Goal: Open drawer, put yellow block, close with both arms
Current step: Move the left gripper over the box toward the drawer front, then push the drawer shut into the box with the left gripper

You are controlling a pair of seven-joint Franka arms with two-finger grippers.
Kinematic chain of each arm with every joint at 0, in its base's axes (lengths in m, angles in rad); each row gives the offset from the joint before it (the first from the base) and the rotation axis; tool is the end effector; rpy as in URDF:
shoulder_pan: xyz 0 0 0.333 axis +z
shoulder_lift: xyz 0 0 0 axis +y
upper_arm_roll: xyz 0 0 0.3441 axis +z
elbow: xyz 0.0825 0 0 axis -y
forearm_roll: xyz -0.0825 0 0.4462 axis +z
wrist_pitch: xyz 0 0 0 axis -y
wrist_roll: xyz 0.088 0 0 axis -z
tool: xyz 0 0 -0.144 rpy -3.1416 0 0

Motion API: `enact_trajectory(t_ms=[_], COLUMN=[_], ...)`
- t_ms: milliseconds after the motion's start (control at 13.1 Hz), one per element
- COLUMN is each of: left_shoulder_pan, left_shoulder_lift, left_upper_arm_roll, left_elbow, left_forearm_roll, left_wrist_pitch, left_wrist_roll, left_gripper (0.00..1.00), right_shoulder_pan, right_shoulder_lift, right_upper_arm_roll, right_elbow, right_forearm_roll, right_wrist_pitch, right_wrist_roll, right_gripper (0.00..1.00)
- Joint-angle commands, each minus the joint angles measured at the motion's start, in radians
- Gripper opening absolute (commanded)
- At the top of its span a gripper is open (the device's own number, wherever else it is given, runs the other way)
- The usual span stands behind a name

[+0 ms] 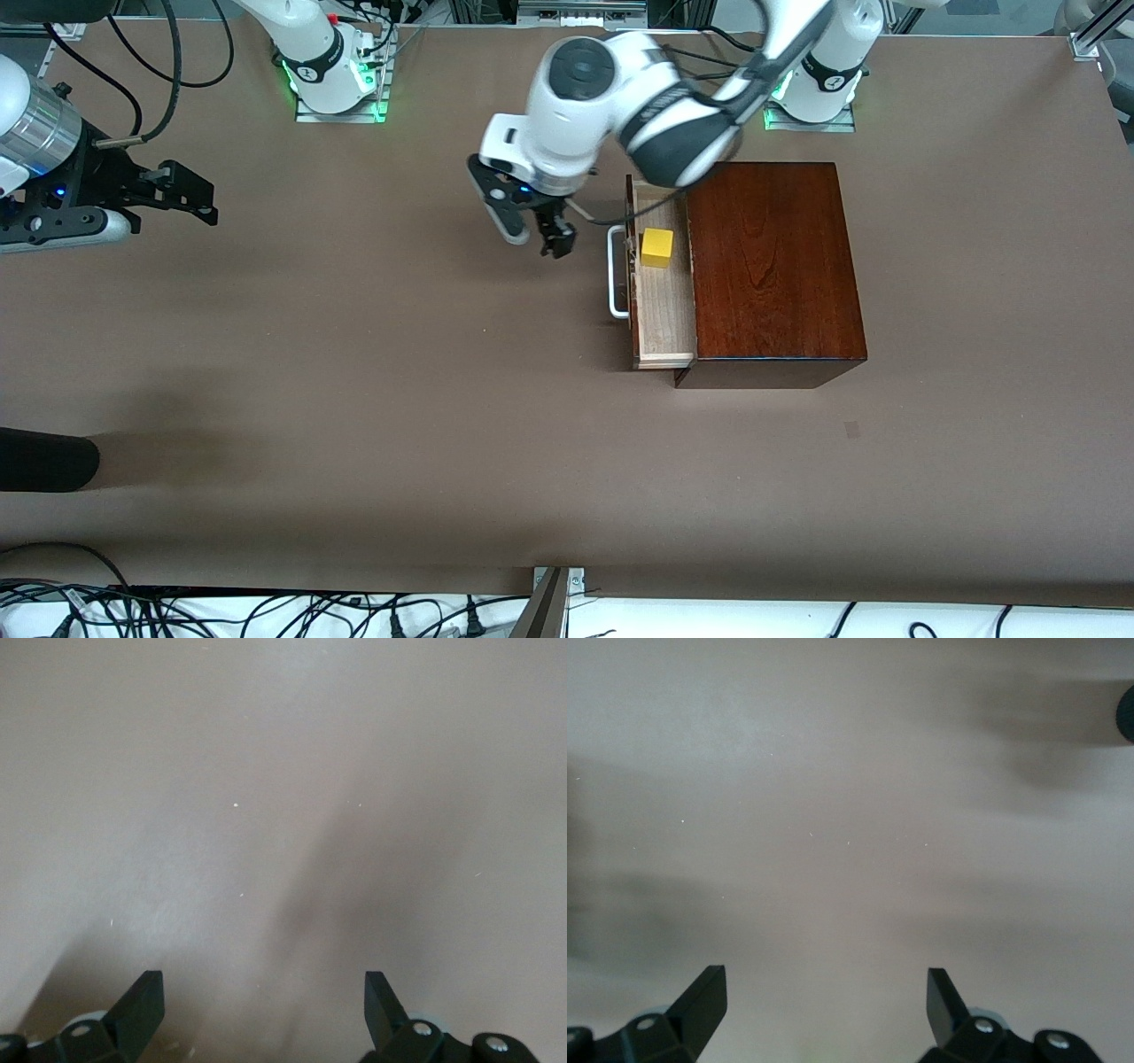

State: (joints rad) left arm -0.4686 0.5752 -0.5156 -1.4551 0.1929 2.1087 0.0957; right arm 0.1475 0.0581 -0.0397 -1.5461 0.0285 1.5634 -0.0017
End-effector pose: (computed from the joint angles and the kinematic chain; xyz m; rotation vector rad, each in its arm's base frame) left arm 0.5031 -0.6122 0.3611 2.5661 -1.5307 0.1475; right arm 0.6289 0.0728 0.5919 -3.1123 -0.1700 0.0656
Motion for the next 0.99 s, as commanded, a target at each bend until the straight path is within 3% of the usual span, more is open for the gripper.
enact_trajectory(t_ms=[0,229,458,687,916], left_shoulder_pan=[-0.007,0.036,0.070,0.076,0.084], left_shoulder_lift=[0.066,0.061,0.080,0.078,0.066], left_upper_arm_roll=[0.005,0.026,0.060,0.068,0.066], left_elbow=[0.022,0.002,-0.020,-0.060,-0.064], left_forearm_roll=[0.089,0.091,0.091,0.121,0.141], left_wrist_pitch=[0.001,-0.093,-0.099,-0.105,-0.212], left_wrist_roll=[0.192,0.343,0.487,0.495,0.495], left_gripper=[1.00,1.00,1.00,1.00,1.00], right_shoulder_pan=[0.006,0.006,0.004,0.004,0.004], right_shoulder_lift=[0.005,0.005,0.006,0.006,0.006], right_upper_arm_roll=[0.000,0.000,-0.002,-0.002,-0.002], right_elbow=[0.012,0.012,0.014,0.014,0.014], right_forearm_roll=[-0.015,-0.018,-0.027,-0.022,-0.021], right_wrist_pitch=[-0.008,0.001,0.003,0.004,0.006], right_wrist_roll=[0.016,0.017,0.016,0.017,0.017], right_gripper=[1.00,1.00,1.00,1.00,1.00])
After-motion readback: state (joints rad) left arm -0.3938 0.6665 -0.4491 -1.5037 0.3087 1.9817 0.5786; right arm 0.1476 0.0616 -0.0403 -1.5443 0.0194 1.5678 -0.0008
